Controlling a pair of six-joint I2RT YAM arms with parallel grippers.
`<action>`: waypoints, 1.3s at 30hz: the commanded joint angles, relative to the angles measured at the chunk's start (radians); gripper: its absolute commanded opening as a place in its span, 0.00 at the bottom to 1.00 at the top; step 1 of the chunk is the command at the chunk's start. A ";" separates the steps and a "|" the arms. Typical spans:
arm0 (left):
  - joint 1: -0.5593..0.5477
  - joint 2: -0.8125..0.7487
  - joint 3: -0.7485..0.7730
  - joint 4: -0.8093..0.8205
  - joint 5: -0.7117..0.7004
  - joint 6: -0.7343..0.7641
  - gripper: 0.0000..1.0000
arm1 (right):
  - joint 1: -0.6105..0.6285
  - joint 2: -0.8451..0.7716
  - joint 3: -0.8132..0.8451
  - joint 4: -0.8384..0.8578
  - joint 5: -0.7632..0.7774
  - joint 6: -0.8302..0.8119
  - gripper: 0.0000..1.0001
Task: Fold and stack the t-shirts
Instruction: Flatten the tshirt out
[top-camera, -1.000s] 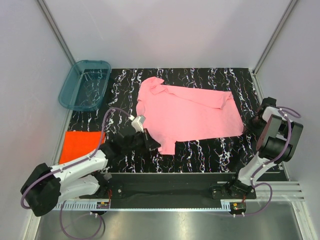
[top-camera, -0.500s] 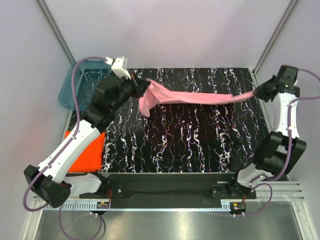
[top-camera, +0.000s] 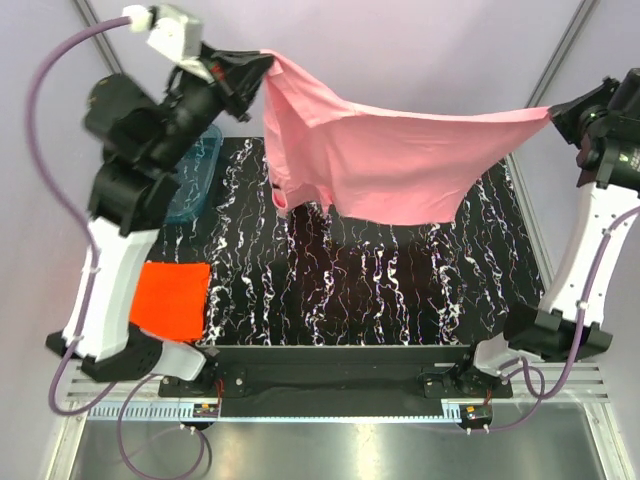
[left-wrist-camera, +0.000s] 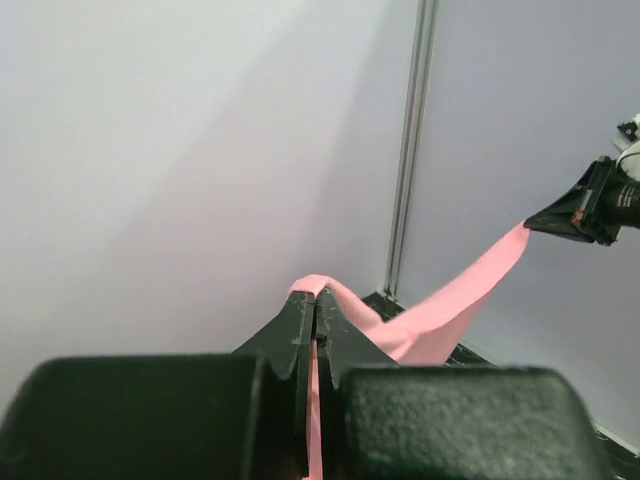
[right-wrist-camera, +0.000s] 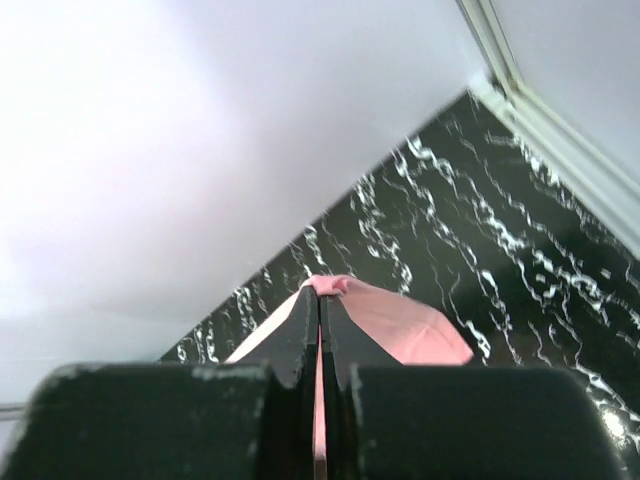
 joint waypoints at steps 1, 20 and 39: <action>0.006 -0.120 0.057 -0.022 0.033 0.090 0.00 | -0.003 -0.098 0.139 -0.080 0.027 -0.069 0.00; 0.177 -0.170 -0.235 0.074 -0.081 0.022 0.00 | 0.016 -0.256 -0.097 -0.088 0.037 0.050 0.00; 0.345 0.989 0.103 0.522 0.265 -0.342 0.00 | 0.031 0.727 0.019 0.253 0.076 -0.132 0.00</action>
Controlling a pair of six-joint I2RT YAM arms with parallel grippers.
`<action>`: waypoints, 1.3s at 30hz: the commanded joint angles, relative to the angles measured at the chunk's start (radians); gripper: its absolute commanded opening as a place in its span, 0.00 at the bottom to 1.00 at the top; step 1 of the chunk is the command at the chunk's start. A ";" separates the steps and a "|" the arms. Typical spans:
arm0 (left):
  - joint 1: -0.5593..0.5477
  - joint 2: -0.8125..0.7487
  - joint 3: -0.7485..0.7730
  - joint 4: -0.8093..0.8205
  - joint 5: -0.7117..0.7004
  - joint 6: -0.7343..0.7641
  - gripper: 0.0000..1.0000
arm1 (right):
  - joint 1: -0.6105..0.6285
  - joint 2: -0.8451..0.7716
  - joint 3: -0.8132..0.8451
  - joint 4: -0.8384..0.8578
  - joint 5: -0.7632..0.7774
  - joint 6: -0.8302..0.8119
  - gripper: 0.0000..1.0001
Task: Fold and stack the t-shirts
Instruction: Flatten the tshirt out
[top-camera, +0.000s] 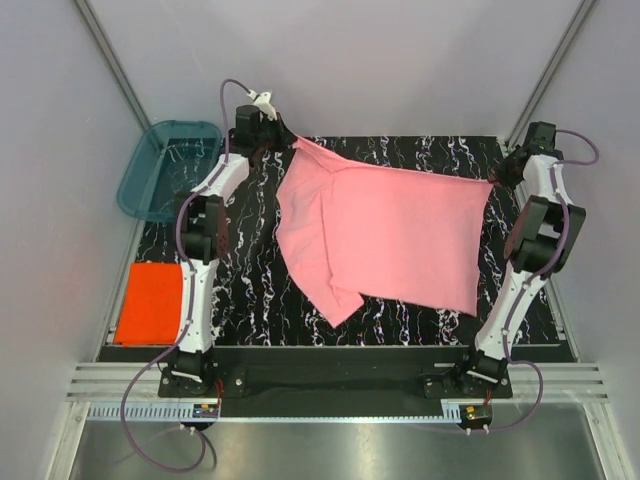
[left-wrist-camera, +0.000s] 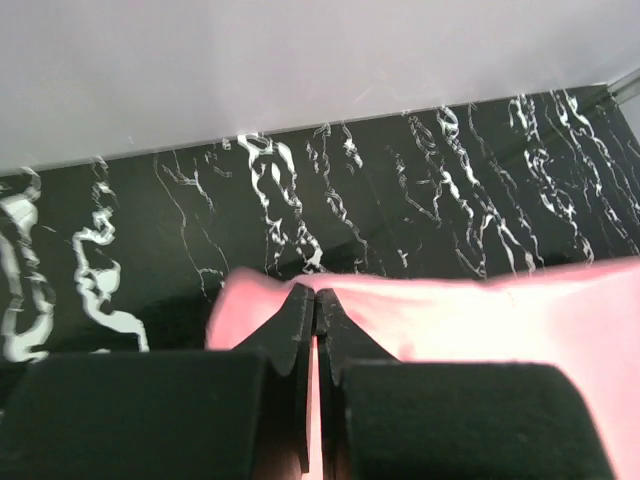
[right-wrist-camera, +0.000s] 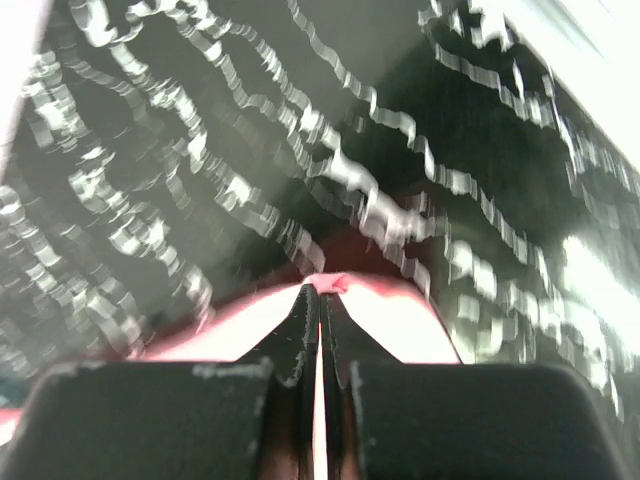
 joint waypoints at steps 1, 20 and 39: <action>0.018 0.019 0.112 0.217 0.095 -0.142 0.00 | -0.003 0.090 0.186 0.057 0.039 -0.097 0.00; -0.010 -0.345 0.084 0.179 0.108 -0.183 0.00 | 0.000 -0.149 0.367 -0.063 0.008 -0.127 0.00; 0.032 -1.280 -0.152 -0.125 0.092 0.051 0.00 | 0.011 -1.007 0.215 -0.201 -0.062 -0.241 0.00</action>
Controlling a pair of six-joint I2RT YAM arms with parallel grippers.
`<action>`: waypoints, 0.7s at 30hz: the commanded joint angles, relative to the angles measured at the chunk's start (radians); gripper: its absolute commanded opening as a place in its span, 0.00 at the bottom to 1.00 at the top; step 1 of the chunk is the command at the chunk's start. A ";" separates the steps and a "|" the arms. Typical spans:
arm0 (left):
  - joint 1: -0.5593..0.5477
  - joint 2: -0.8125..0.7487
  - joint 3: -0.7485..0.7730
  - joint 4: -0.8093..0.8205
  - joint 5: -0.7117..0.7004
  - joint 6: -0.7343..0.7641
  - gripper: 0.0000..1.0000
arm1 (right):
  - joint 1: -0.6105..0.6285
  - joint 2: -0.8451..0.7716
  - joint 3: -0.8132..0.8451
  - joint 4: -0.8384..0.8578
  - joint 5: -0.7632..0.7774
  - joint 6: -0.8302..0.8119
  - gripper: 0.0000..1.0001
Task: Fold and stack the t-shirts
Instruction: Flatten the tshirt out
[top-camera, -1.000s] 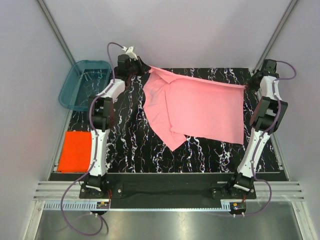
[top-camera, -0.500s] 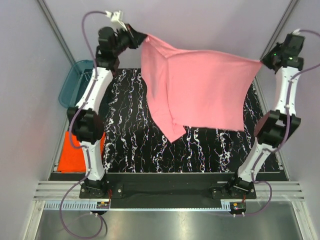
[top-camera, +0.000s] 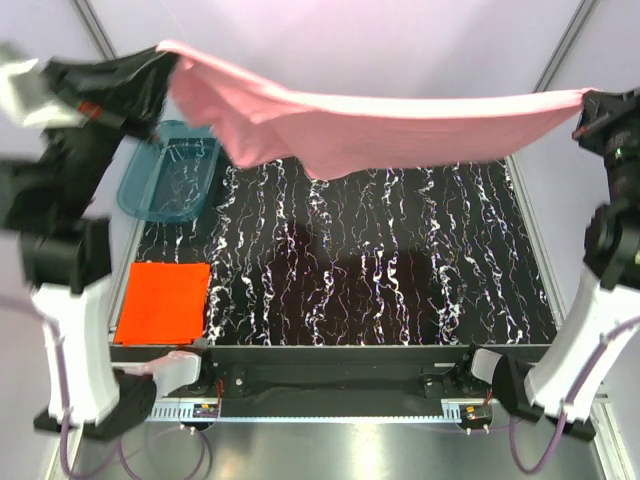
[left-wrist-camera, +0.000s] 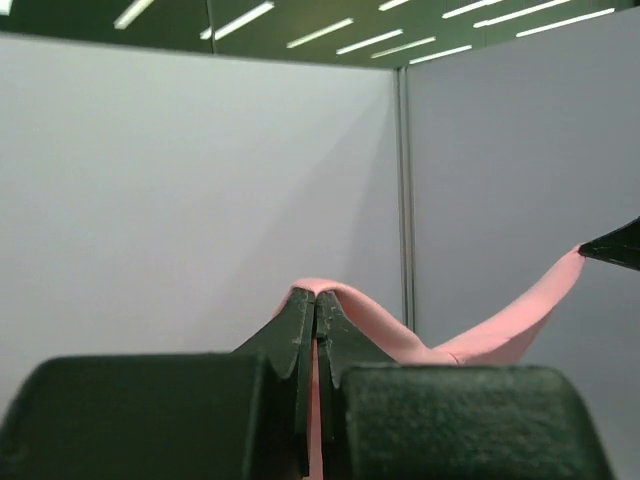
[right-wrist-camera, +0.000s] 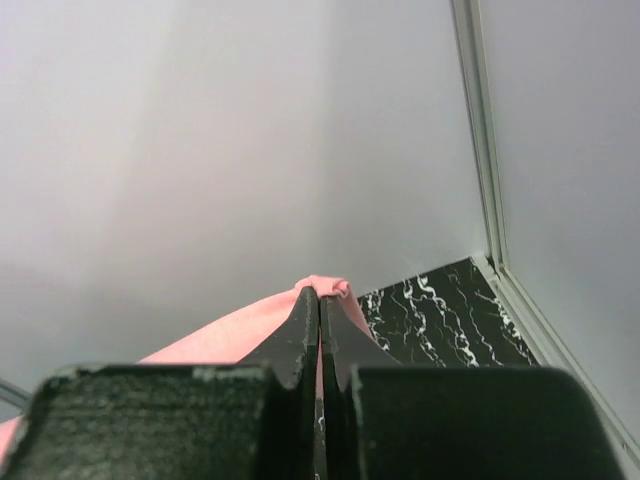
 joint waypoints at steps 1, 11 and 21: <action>0.004 -0.096 -0.031 -0.080 -0.038 0.073 0.00 | 0.016 -0.067 -0.032 -0.031 -0.020 -0.035 0.00; 0.004 -0.090 -0.128 -0.138 -0.104 0.125 0.00 | 0.062 -0.092 -0.245 0.018 0.016 -0.066 0.00; 0.006 0.367 -0.351 -0.001 0.000 0.187 0.00 | 0.062 0.108 -0.627 0.236 0.009 -0.067 0.00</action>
